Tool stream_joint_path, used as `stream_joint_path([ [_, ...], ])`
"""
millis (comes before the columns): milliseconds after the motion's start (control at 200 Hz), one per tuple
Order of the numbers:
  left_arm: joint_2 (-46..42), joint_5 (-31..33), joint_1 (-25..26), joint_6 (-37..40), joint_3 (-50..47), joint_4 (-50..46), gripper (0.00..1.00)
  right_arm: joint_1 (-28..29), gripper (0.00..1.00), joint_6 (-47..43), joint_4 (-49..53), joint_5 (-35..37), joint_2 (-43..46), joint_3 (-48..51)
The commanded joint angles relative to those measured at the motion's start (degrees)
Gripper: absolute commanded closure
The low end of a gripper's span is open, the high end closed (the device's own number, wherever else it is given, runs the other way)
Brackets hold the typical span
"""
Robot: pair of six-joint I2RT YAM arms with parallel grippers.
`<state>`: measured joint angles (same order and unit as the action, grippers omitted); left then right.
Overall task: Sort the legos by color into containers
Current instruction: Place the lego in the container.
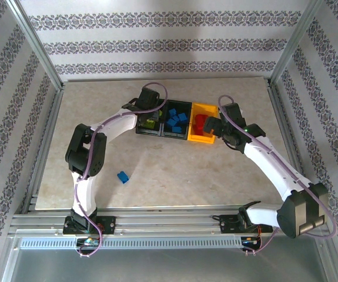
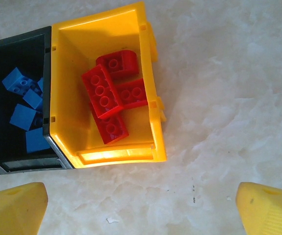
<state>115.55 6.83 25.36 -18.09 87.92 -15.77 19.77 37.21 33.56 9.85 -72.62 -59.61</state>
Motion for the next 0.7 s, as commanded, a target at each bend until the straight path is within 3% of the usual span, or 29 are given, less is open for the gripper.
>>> stream_joint_path([
  [0,1.17,-0.72,-0.77,-1.33,2.15,-1.70,0.65,0.88,0.02,0.01,-0.17,1.56,-0.26,-1.77],
  [175,1.44,-1.49,-0.80,-1.85,1.94,-1.51,0.59,0.97,0.02,-0.20,-0.08,1.66,0.09,-1.88],
  [445,1.19,-4.93,-0.84,-4.24,0.23,-0.14,0.58,1.46,0.01,-0.45,0.10,2.01,0.97,-1.85],
  [695,-3.62,-5.85,-0.82,-5.68,-2.51,0.51,0.53,3.66,0.02,-1.76,0.28,3.48,1.66,-2.27],
])
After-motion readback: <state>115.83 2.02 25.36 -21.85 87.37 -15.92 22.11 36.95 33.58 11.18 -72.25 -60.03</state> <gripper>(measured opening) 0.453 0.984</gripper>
